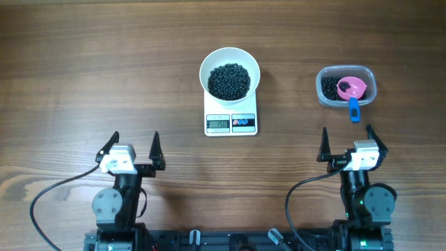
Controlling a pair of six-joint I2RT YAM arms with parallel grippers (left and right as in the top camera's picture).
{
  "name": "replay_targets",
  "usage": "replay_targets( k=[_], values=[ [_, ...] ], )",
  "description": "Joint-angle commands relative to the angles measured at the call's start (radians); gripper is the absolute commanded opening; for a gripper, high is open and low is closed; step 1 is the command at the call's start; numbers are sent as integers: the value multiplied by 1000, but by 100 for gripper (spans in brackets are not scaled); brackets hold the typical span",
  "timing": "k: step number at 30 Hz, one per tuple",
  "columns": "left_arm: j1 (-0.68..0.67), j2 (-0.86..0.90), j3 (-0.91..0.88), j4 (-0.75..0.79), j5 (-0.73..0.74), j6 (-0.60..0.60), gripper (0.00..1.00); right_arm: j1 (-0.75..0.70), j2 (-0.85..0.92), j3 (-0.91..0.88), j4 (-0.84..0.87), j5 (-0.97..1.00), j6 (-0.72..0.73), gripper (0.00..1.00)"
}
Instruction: Scoop item into bowl and weigh 150g on scale
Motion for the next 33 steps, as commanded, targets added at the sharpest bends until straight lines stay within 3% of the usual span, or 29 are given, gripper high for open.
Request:
replay_targets(
  k=[1, 33],
  values=[
    [5, -11, -5, -9, -60, 84, 100, 5, -11, -1, 1, -2, 13, 100],
    [-4, -11, -5, -12, -70, 36, 100, 5, -11, -1, 1, -2, 13, 100]
  ],
)
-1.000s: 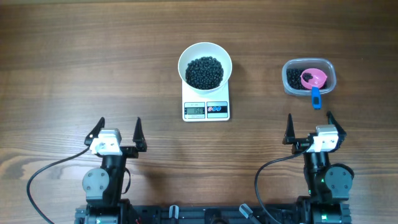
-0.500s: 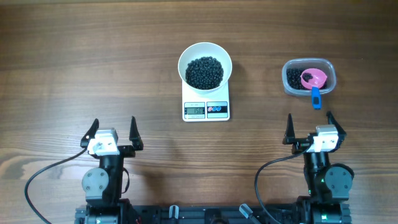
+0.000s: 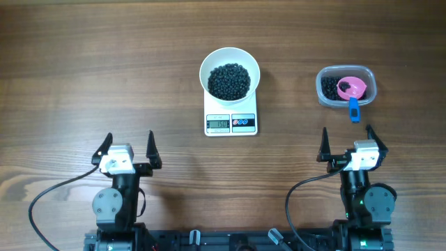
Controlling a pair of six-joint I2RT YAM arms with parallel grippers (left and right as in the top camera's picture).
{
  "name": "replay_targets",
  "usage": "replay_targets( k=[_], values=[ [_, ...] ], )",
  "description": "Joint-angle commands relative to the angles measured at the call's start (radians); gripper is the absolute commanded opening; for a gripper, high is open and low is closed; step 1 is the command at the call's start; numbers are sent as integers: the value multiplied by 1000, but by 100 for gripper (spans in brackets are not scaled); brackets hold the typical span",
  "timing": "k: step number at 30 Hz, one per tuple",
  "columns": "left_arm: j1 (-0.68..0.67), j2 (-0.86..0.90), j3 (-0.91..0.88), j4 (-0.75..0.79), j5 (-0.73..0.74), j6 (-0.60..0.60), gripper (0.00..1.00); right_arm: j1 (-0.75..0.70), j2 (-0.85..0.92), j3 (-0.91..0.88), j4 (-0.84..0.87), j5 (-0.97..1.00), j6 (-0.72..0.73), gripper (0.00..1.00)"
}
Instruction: Scoop item into bowl and weigh 150g on scale
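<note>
A white bowl point(image 3: 230, 75) filled with black beans stands on the white scale point(image 3: 231, 123), whose display is lit; the digits are too small to read. At the right, a clear container point(image 3: 346, 86) holds more black beans and a pink scoop point(image 3: 350, 88) with a blue handle point(image 3: 354, 109) sticking out over its front rim. My left gripper point(image 3: 127, 145) is open near the front left of the table, holding nothing. My right gripper point(image 3: 346, 141) is open at the front right, just in front of the container, also with nothing in it.
A brown wooden table point(image 3: 104, 63) carries everything. Both arm bases and their cables sit along the front edge.
My left gripper has shifted slightly to the left. The right gripper, bowl, scale and container are where they were.
</note>
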Motion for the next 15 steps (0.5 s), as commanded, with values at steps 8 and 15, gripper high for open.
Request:
replay_targets(
  k=[8, 15],
  values=[
    [-4, -11, -5, -5, 13, 9, 100, 5, -11, -1, 2, -2, 13, 100],
    [-4, -11, -5, -4, 12, 9, 100, 5, -11, -1, 1, -2, 13, 100]
  ],
)
